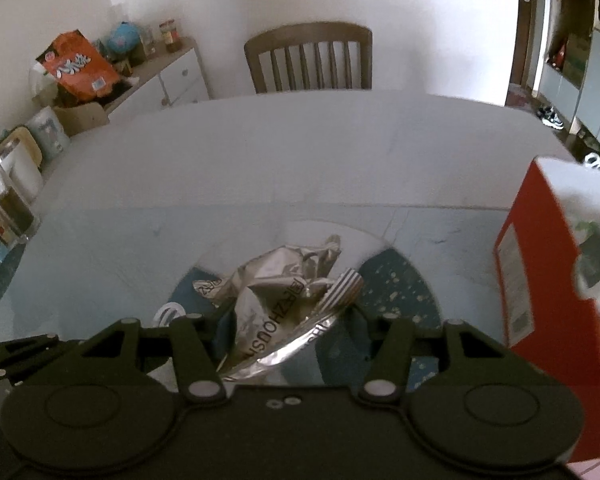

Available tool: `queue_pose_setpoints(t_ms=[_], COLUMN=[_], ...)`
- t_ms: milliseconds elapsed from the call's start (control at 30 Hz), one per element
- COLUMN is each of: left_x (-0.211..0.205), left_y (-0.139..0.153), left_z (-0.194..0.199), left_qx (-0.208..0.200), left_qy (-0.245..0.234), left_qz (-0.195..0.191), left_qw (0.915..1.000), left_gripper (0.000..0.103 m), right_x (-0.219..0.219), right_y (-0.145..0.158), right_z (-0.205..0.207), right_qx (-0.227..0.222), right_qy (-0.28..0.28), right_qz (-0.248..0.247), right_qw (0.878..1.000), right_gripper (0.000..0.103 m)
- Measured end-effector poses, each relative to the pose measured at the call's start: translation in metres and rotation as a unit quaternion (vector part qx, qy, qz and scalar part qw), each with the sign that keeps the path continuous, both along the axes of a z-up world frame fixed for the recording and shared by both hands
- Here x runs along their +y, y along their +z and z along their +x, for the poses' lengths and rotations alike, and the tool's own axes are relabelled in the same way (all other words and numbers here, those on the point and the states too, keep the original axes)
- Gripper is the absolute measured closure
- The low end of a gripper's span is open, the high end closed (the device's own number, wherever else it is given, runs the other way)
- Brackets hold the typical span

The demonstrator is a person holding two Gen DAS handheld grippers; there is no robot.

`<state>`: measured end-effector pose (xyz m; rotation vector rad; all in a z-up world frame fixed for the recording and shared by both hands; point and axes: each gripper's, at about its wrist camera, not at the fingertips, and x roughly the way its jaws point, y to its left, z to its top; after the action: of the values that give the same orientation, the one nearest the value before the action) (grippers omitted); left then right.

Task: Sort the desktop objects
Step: 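Carry the foil packet and white cable with both tools over the red shoebox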

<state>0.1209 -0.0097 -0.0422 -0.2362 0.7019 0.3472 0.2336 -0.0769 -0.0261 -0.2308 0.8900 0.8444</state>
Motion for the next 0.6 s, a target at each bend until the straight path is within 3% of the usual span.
queue_pose_setpoints(t_ms=[600], left_x=[-0.016], left_y=[0.079], left_z=[-0.01], left_qx=[-0.037], left_qy=[-0.028], left_qz=[0.022], left_qw=[0.9987], left_gripper=[0.091], right_x=[-0.042], right_y=[0.07], right_z=[-0.011], right_qx=[-0.025], right_qy=[-0.009], right_qz=[0.043], right_qw=[0.999], right_gripper=[0.047])
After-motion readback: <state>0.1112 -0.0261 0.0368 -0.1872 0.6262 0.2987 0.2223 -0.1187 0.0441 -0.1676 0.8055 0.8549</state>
